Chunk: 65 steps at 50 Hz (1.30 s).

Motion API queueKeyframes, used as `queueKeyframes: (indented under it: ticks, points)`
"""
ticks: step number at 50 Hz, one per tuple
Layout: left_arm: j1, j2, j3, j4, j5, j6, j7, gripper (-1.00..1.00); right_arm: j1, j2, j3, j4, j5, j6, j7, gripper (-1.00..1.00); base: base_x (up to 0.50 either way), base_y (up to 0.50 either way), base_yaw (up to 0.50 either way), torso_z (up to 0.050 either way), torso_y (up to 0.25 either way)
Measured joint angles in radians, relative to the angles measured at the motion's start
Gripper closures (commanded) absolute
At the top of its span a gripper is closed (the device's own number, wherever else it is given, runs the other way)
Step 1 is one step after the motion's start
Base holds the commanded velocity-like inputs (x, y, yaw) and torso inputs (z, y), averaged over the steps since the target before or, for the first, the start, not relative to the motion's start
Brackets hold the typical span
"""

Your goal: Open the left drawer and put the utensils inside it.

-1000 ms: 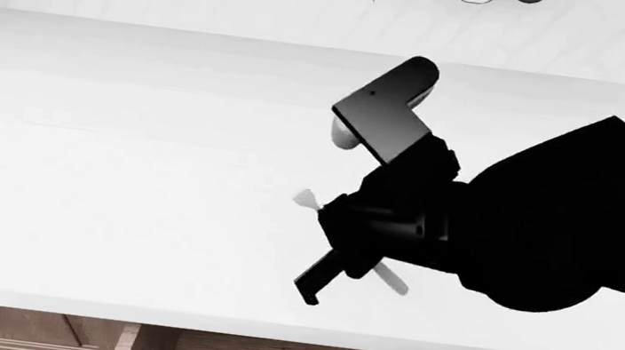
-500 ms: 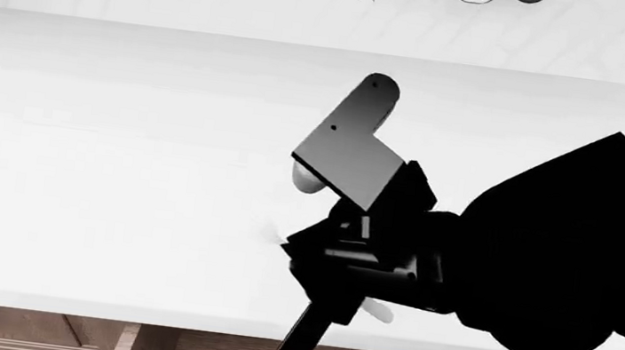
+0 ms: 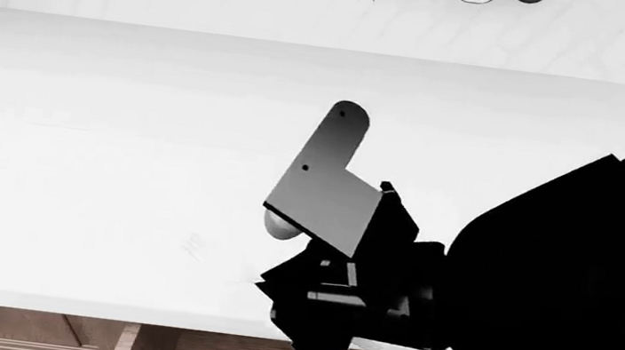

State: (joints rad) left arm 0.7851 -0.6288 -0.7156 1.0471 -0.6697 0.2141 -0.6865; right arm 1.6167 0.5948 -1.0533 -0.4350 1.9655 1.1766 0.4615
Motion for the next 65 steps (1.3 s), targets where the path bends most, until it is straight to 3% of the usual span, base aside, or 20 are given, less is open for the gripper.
queueKeyframes:
  ticks: [65]
  points:
    - [0.0,0.0,0.001,0.0,-0.001,-0.001,-0.001,-1.0,-0.054,-0.06,-0.045,-0.132,-0.07,0.029,-0.101,1.0,0.0,0.0,0.0,0.0,0.0]
